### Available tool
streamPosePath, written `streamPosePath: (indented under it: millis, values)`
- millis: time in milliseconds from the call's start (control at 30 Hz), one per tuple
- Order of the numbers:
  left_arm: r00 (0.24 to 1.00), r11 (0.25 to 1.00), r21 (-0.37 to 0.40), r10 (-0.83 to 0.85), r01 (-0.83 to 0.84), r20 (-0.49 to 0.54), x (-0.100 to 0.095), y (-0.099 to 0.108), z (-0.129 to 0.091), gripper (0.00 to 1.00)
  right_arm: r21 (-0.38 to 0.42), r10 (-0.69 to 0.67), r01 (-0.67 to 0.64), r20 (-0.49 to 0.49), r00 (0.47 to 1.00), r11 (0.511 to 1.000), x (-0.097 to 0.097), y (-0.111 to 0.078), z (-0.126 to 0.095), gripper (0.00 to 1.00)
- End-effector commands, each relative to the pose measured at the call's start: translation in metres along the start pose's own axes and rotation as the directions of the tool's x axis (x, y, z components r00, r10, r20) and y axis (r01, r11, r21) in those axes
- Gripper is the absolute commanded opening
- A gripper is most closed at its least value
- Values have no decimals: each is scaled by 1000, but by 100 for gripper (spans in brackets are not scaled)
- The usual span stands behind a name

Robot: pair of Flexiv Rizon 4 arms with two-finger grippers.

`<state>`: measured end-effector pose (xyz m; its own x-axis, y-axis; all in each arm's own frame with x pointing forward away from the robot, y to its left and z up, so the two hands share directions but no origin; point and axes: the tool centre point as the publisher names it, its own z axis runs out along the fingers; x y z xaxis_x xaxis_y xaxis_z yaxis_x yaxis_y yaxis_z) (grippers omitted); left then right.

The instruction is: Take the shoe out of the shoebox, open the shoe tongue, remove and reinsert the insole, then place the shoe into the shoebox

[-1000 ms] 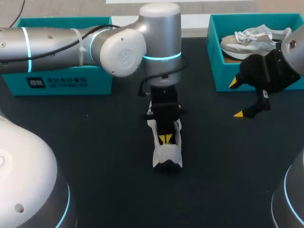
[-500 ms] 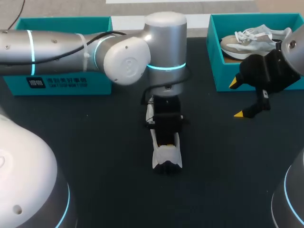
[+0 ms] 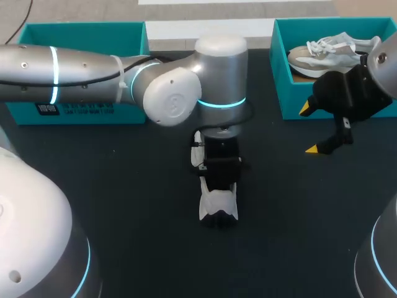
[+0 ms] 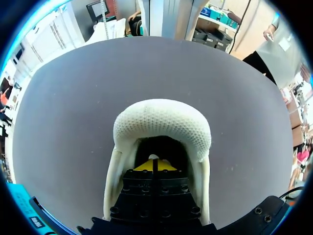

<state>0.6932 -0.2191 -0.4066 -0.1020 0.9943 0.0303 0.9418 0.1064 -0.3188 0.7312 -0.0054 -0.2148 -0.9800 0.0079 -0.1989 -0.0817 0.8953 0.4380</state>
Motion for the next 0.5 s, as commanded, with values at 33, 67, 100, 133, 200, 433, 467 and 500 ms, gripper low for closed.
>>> streamPosePath:
  millis: [33,67,100,133,200,433,467,500]
  values:
    - [1000,1000,-18,-9,9,21,1,5,1,0,5,1,-1,0,1000,1000,0,1,1,100]
    - [1000,1000,-19,-8,9,29,2,6,-4,0,5,1,-1,0,1000,1000,0,1,1,100]
    - [999,1000,-13,-7,7,39,4,5,-10,0,5,1,-1,0,1000,1000,0,1,1,100]
    - [998,1000,-17,-4,5,55,5,4,-15,0,5,1,-1,0,1000,1000,0,1,1,100]
    - [997,1000,-16,5,-4,71,7,2,-23,0,5,1,-1,0,1000,1000,0,1,1,100]
    - [993,998,-35,63,-59,99,-3,-8,-24,0,5,1,-1,0,1000,1000,0,1,1,100]
    - [993,997,-42,68,-64,101,-6,-9,-21,0,5,1,-1,0,1000,1000,0,1,1,100]
    - [993,997,-41,72,-69,97,-9,-10,-19,0,5,1,-1,0,1000,1000,0,1,1,100]
